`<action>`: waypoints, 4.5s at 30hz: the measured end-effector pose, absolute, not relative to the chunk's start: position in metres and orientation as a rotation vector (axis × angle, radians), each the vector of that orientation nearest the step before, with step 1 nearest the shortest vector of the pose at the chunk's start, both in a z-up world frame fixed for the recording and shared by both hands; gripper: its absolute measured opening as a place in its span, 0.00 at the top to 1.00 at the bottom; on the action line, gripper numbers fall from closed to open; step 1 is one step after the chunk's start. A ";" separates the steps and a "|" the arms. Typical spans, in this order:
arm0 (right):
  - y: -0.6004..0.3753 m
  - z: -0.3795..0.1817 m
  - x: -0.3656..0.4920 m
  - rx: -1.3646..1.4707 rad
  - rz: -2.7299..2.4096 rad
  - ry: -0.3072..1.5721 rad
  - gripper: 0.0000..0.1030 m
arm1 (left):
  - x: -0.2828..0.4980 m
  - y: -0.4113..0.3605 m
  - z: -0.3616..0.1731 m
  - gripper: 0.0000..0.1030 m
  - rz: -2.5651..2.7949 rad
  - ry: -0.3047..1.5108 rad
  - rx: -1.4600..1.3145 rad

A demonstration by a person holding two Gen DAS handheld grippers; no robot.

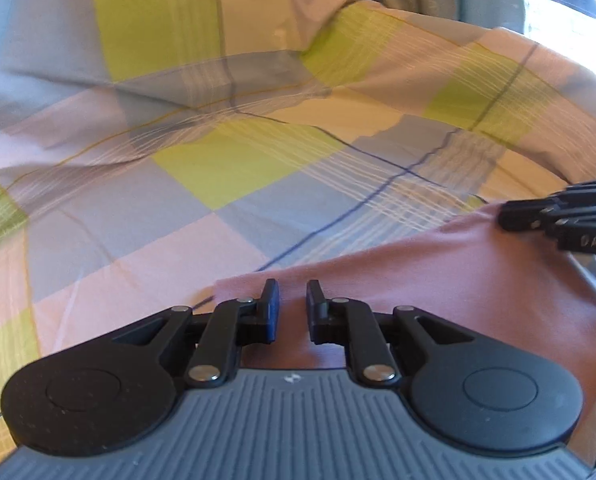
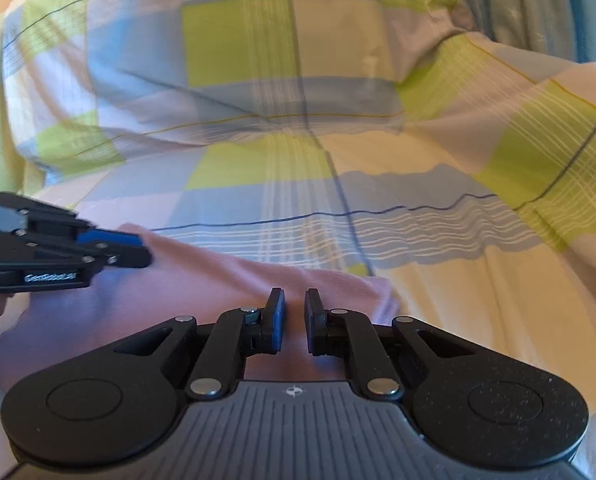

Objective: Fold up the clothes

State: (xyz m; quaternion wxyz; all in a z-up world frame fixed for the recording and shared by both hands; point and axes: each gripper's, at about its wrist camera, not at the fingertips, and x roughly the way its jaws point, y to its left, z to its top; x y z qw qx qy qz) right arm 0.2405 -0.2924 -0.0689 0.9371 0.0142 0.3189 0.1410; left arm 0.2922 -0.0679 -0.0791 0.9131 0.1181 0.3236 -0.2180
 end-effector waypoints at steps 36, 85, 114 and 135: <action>-0.282 -0.050 0.155 0.012 0.427 0.772 0.87 | 0.210 -0.074 -0.066 0.86 -0.596 0.729 0.434; -0.210 -0.108 0.085 -0.920 0.284 0.523 0.83 | 0.113 -0.101 -0.123 0.93 -0.571 0.331 1.263; -0.195 -0.111 0.093 -1.021 0.249 0.501 0.72 | 0.130 -0.103 -0.125 0.93 -0.548 0.316 1.297; -0.196 0.010 0.221 -1.039 0.284 0.301 0.94 | 0.255 -0.071 0.000 0.95 -0.306 0.219 1.114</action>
